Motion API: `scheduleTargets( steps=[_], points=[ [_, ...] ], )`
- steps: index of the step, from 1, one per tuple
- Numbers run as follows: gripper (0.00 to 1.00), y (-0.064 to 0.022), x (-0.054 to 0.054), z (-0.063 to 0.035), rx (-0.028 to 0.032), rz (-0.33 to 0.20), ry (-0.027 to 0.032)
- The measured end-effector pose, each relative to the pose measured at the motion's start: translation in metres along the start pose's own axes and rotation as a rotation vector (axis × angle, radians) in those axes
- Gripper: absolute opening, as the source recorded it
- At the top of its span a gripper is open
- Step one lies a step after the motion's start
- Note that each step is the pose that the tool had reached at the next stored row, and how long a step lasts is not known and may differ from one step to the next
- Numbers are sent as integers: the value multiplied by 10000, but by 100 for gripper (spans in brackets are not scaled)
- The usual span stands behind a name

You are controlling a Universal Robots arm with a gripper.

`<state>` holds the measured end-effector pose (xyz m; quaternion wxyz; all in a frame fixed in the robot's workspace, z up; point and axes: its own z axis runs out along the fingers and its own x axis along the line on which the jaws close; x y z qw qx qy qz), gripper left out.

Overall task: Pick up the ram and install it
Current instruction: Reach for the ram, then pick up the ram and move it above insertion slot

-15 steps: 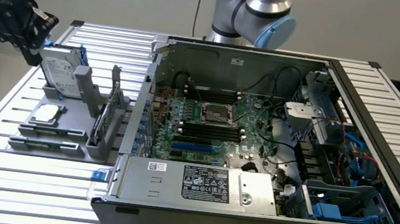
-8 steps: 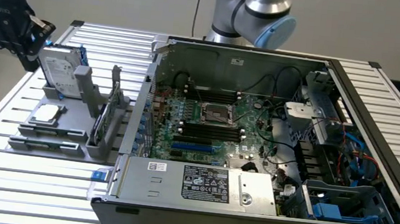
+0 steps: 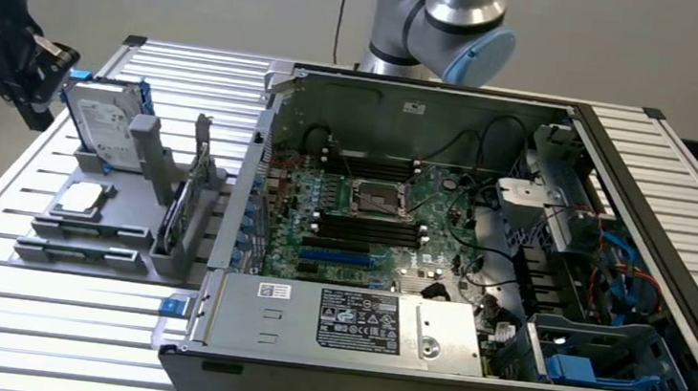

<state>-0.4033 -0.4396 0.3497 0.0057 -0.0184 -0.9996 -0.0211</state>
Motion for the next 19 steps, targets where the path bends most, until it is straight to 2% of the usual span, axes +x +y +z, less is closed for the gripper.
scheduleTargets(
  steps=[16,18,19],
  points=[
    [11,0,1,5,-7,1,-4],
    [11,0,45,19,65,0,-4],
    [11,-1,53,30,69,-55,0]
  ],
)
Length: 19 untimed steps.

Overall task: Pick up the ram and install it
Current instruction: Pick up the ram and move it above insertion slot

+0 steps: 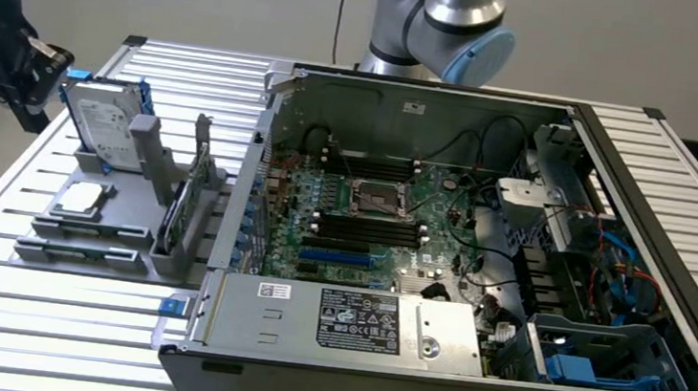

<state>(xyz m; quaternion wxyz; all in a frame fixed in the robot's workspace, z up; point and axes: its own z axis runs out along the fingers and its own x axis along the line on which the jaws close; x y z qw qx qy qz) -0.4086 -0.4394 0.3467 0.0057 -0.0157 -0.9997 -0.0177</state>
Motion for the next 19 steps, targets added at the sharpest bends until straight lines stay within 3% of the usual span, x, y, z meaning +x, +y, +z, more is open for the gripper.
scheduleTargets(
  steps=[3,19],
  points=[
    [11,0,1,20,11,-459,62],
    [11,-4,-1,97,52,-3362,169]
  ],
)
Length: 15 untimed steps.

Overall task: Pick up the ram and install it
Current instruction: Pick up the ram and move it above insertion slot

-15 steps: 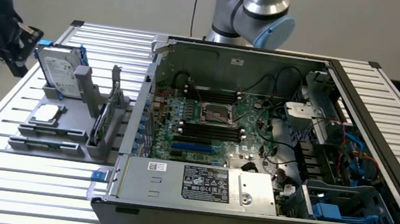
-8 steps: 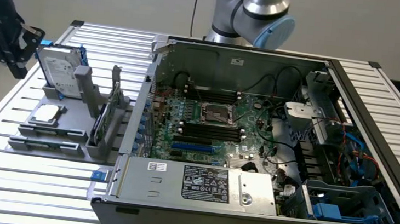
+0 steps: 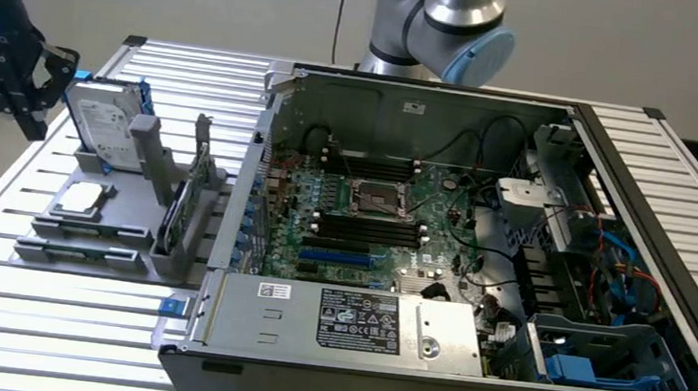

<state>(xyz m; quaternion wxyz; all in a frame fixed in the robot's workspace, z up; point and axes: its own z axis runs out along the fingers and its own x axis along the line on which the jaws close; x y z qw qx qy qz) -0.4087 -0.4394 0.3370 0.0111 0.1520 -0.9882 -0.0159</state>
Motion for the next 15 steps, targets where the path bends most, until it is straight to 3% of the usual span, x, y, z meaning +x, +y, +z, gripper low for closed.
scheduleTargets(
  steps=[15],
  points=[
    [11,0,0,15,52,-2728,96]
  ],
)
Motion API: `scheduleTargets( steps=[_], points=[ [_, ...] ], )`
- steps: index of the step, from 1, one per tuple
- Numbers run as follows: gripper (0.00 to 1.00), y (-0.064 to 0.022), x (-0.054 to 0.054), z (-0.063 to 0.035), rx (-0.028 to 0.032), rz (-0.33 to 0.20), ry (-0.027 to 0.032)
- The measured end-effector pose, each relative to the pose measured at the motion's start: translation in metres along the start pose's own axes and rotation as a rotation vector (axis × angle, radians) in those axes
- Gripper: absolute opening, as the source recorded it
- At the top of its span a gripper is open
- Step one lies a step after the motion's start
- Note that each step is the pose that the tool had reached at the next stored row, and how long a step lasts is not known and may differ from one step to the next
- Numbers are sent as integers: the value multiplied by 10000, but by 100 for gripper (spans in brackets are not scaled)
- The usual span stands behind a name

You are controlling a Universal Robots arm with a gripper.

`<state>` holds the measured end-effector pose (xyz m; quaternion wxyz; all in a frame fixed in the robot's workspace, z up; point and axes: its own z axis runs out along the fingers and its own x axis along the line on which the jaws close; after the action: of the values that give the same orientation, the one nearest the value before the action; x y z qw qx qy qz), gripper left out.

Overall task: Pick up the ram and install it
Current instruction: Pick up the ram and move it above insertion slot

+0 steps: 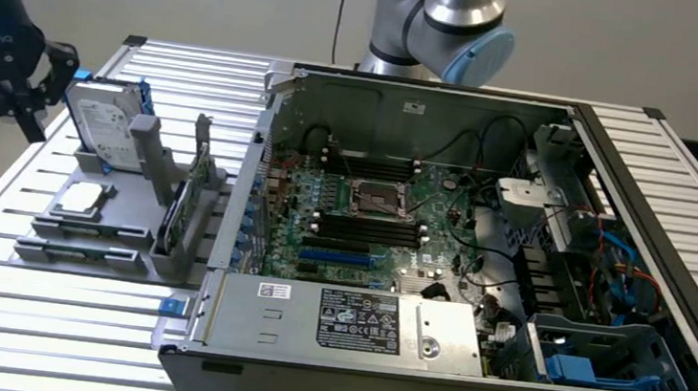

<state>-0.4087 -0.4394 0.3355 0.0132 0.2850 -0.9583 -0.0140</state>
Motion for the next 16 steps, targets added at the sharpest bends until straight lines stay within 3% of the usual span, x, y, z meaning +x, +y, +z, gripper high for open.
scheduleTargets(
  steps=[16],
  points=[
    [11,0,0,0,64,-2907,109]
  ],
)
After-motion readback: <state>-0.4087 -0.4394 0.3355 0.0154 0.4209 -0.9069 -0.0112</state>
